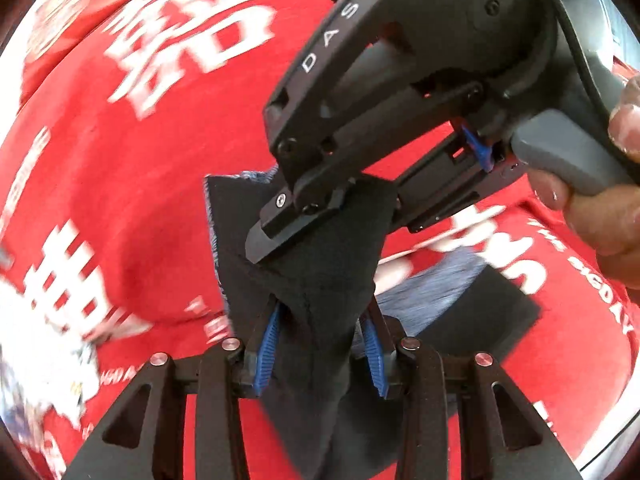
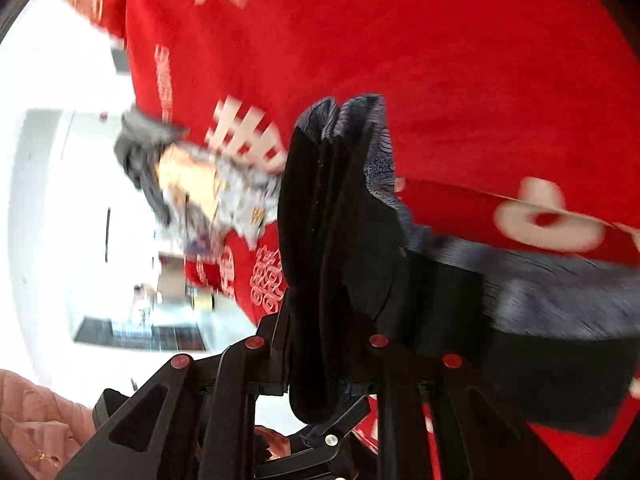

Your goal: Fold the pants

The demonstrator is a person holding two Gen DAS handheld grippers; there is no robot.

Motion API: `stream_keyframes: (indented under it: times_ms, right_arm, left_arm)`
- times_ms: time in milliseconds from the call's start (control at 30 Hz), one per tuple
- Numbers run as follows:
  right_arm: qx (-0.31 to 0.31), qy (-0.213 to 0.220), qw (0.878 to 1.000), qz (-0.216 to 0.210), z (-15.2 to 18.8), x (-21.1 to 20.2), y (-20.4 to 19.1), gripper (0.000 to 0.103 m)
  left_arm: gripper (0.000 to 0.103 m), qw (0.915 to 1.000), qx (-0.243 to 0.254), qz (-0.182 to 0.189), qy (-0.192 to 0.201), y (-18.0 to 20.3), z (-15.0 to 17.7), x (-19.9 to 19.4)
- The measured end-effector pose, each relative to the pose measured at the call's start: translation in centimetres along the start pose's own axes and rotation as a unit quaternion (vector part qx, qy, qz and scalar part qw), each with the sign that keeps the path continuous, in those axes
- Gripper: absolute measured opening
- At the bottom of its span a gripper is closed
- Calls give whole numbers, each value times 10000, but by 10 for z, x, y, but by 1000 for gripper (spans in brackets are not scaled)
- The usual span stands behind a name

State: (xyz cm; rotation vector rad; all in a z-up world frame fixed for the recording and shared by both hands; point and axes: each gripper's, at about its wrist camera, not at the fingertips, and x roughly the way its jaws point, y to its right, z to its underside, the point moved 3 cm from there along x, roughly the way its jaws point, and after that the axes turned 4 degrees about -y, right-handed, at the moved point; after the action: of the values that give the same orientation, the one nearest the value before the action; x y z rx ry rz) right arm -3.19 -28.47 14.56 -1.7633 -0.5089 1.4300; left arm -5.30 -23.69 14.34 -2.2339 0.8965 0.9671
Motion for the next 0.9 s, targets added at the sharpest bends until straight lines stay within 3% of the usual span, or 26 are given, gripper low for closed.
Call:
stream_keyframes:
  times_ms: [200,333,467,600,700,900]
  right_arm:
    - [744,570,9956,94,32,-80,97,21]
    - [1282,638,9895,176,58,-84,159,22]
    - [1727,466,9837,181,84,-62,210,22]
    - [1914,483,9802,159,99,-46,227,22]
    - [1951,557,9791,158,102,-49,226,22]
    - [1528,506,9808,1103,108,-48,209,25]
  left_arm:
    - [39,9963,702,491,-86,102,-14,30]
    - [39,9900,1093,744,-497,162,-2,59]
    - [40,9831,1369,724,-972,190,22,80]
    - [45,9780,1671,596,-1097,200,31,80]
    - [45,9754,1622,840,-1232,192,27,69]
    - [45,9766,717,1178,-1648,130,26,34]
